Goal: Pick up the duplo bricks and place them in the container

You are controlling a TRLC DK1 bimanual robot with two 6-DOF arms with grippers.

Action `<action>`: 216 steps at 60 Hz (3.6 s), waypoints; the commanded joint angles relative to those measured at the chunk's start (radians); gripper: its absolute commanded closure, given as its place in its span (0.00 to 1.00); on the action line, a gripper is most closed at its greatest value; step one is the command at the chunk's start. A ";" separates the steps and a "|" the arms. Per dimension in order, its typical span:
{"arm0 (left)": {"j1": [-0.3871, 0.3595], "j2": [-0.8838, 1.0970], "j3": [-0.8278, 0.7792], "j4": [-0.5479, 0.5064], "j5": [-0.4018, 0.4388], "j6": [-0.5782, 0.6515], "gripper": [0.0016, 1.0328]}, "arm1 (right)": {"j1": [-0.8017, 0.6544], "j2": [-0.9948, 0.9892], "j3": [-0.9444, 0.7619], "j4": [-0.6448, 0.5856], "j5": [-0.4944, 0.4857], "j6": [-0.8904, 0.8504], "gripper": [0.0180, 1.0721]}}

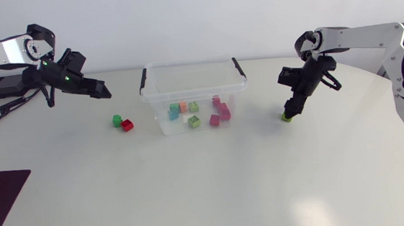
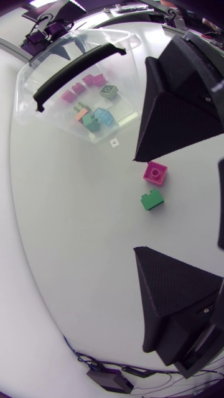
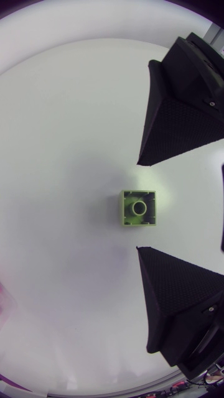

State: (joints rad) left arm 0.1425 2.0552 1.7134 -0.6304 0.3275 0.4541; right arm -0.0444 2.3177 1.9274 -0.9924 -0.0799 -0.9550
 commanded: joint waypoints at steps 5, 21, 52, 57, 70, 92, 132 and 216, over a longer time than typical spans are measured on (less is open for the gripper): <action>0.014 0.025 -0.060 0.029 -0.002 0.032 0.08 | 0.011 0.023 -0.051 0.024 0.011 -0.028 0.11; 0.019 0.025 -0.121 0.069 -0.018 0.047 0.08 | 0.015 0.032 -0.061 0.028 0.008 -0.021 0.48; -0.067 0.112 -0.178 0.202 -0.140 0.011 0.08 | 0.031 -0.285 -0.238 0.024 -0.044 0.030 0.84; -0.084 0.138 -0.170 0.228 -0.185 -0.009 0.09 | 0.055 -0.373 -0.266 0.020 -0.066 0.048 0.84; -0.090 0.160 -0.152 0.253 -0.239 -0.078 0.16 | 0.147 -0.560 -0.289 0.005 -0.110 0.122 0.84; -0.077 0.132 -0.164 0.248 -0.254 -0.124 0.26 | 0.390 -0.641 -0.151 -0.003 -0.109 0.312 0.84; -0.096 -0.018 -0.276 0.279 -0.206 -0.124 0.25 | 0.479 -0.567 -0.054 0.029 -0.090 0.391 0.84; -0.066 0.261 0.201 -0.224 -0.114 0.633 0.25 | 0.486 -0.911 -0.587 0.232 -0.027 0.447 0.04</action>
State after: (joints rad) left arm 0.0834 2.2650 1.8545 -0.8089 0.2050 0.9993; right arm 0.4496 1.4410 1.3888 -0.7441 -0.1070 -0.4839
